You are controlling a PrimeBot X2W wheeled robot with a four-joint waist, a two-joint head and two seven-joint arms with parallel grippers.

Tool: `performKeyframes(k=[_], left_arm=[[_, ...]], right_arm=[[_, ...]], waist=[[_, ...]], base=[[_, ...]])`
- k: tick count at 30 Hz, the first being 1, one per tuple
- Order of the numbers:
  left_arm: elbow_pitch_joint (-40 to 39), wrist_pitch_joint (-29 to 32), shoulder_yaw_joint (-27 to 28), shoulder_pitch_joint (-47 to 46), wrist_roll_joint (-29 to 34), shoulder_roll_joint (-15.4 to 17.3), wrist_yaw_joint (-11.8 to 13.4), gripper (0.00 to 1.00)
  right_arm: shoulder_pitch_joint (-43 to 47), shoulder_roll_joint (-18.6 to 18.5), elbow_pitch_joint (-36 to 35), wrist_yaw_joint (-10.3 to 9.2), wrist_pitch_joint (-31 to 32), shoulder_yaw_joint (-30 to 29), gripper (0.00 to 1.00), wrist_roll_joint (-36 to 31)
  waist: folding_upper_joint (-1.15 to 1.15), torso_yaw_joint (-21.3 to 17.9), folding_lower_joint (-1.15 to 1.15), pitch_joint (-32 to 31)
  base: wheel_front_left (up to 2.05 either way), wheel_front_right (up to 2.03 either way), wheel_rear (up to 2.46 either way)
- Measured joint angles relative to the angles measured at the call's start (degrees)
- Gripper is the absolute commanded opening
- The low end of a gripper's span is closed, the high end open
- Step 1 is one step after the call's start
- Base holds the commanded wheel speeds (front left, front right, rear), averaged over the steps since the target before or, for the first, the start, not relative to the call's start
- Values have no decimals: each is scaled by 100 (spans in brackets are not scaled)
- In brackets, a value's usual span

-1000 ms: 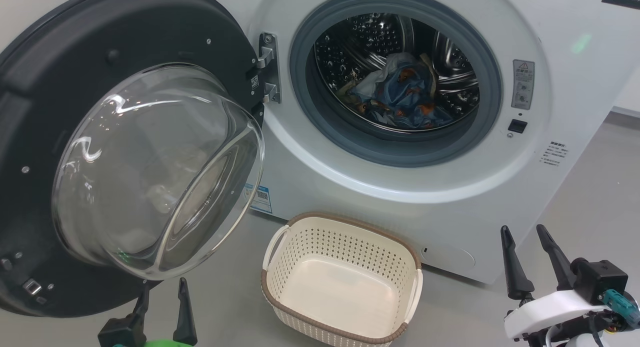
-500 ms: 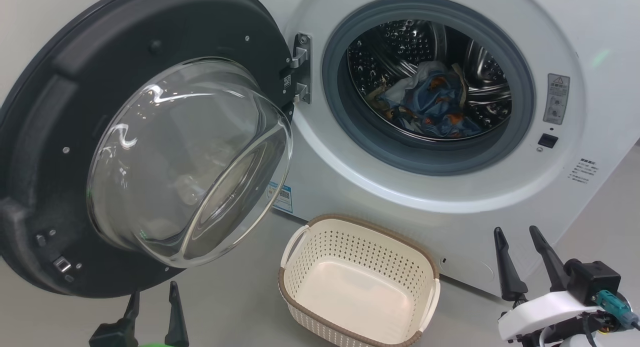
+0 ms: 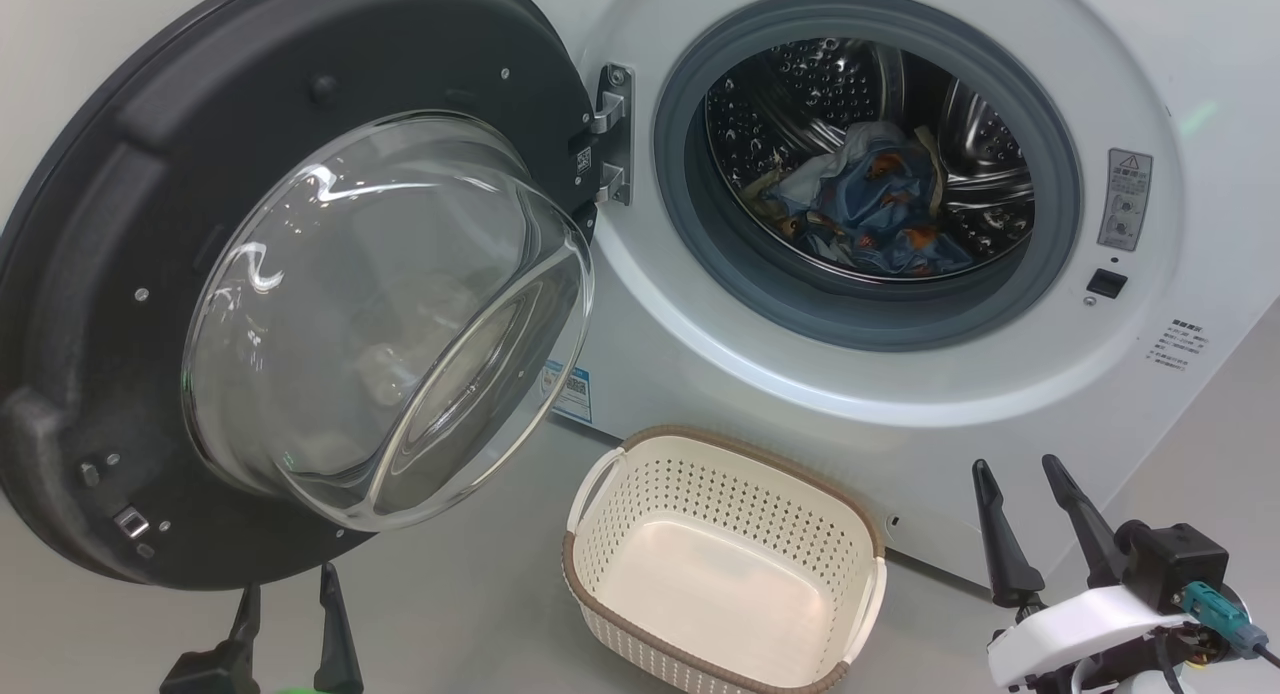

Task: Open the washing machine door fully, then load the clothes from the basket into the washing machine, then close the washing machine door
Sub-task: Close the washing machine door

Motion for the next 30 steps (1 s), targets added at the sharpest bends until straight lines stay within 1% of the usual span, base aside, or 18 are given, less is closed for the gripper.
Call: performKeyframes(k=[8,9,10,11,12,19,26,27,29,30], left_arm=[[-53,0,77,52,26,0,0,100],[-66,0,86,52,26,0,0,90],[-77,0,90,52,26,0,0,53],[-87,0,93,53,26,0,0,21],[-96,0,91,53,25,0,0,0],[-152,0,115,57,-11,-1,0,0],[-339,0,208,66,-466,-1,0,0],[-403,0,224,66,-622,-1,0,0],[-548,0,254,66,-1180,-1,0,0],[-730,0,322,66,-1824,-2,2,0]], right_arm=[[-4,-5,5,0,0,47,100,0],[-5,-8,8,0,0,48,100,0],[-5,-8,9,0,0,49,100,0],[-6,-8,10,0,0,52,100,0],[-7,-9,10,0,0,55,100,0],[-9,-11,30,0,0,65,100,0],[-13,-12,35,0,0,69,100,0],[-13,-12,38,0,0,69,100,0],[-14,-16,49,0,0,73,100,0],[-15,-25,55,0,0,74,100,0]], waist=[[0,33,0,43],[0,36,0,47],[0,40,0,52],[0,43,0,57],[0,46,0,61],[0,63,0,86],[0,79,0,107],[0,83,0,111],[0,91,0,121],[0,102,0,134]], base=[[0,0,0],[0,0,0],[0,0,0],[0,0,0],[0,0,0],[0,0,0],[0,0,0],[0,0,0],[0,0,0],[0,0,0]])
